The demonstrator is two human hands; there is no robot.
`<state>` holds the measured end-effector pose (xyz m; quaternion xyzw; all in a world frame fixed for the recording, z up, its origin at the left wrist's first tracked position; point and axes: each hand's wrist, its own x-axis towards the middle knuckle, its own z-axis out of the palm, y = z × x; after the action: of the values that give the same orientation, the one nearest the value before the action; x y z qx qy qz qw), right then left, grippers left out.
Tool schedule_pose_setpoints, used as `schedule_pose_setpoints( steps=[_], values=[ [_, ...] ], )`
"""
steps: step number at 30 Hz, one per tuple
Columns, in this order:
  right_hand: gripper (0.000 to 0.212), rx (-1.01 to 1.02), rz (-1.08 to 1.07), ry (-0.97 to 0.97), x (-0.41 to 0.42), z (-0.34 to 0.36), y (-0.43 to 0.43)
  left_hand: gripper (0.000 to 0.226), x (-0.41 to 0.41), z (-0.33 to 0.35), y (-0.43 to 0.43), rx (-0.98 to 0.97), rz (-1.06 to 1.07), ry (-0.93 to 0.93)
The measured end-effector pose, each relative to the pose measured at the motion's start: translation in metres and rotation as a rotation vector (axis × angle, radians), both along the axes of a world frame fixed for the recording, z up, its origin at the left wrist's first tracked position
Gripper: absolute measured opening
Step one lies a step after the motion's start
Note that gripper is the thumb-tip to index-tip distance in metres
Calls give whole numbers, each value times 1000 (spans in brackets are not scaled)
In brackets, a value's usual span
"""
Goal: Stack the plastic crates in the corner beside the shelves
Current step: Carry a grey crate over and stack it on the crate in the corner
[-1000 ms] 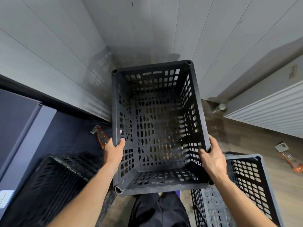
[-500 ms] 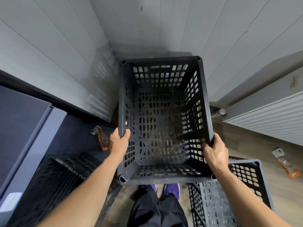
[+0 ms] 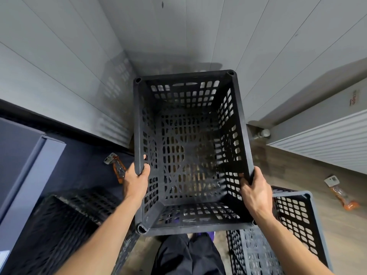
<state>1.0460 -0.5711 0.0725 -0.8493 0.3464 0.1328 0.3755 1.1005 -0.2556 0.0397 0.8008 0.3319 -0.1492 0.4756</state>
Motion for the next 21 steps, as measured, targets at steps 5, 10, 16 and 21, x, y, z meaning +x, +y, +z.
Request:
schedule_pose_setpoints(
  steps=[5, 10, 16, 21],
  values=[
    [8, -21, -60, -47, 1, -2, 2, 30, 7, -3, -2, -4, -25, -36],
    [13, -60, -40, -42, 8, -3, 5, 31, 18, -4, 3, -7, -48, 12],
    [10, -38, -36, -18, 3, 2, 1, 30, 8, 3, -4, 29, -70, 26],
    [17, -79, -22, 2, 1, -1, 1, 23, 6, 2, -5, 24, -49, 19]
  ],
)
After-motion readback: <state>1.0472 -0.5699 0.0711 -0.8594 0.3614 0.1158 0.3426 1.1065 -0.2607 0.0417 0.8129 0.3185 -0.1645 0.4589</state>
